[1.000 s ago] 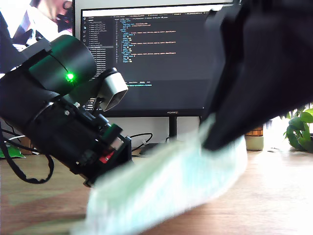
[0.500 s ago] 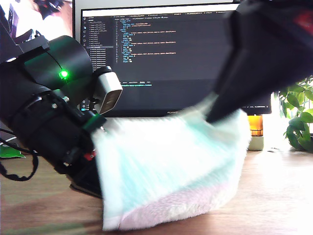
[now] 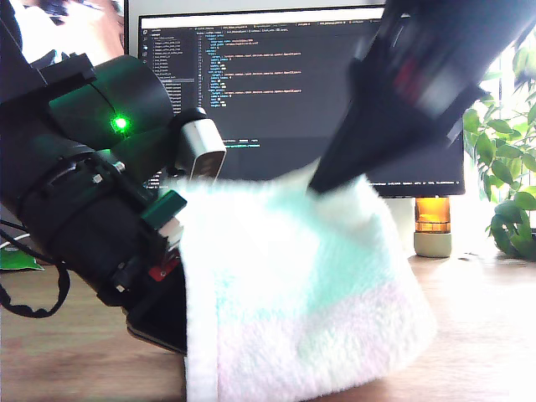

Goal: Fold the tea towel to a neat square and place it to the right

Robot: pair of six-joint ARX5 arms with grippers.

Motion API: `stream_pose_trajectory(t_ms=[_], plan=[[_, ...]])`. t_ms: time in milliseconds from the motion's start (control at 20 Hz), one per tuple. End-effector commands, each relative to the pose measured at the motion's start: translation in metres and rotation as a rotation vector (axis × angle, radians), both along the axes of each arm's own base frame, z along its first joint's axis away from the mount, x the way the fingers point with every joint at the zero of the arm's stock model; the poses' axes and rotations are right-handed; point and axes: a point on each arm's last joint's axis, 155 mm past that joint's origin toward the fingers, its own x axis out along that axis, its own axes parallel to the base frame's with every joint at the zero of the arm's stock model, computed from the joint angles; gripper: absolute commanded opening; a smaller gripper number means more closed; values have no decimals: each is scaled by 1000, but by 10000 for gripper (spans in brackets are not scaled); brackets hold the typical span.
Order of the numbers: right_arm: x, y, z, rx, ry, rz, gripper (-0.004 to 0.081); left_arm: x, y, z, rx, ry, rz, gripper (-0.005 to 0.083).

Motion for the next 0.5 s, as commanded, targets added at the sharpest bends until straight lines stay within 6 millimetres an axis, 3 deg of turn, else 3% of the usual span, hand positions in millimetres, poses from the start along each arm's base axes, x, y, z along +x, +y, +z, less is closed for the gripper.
stream_pose_trajectory(t_ms=[0, 200, 450], plan=[[3, 1, -8, -10, 19, -5, -13, -17, 13, -20, 62, 59, -5, -24], [14, -4, -33, -52, 75, -30, -13, -20, 16, -18, 69, 65, -6, -24], [28, 2, -43, -28, 86, -44, -13, -21, 17, -2, 52, 48, -6, -24]])
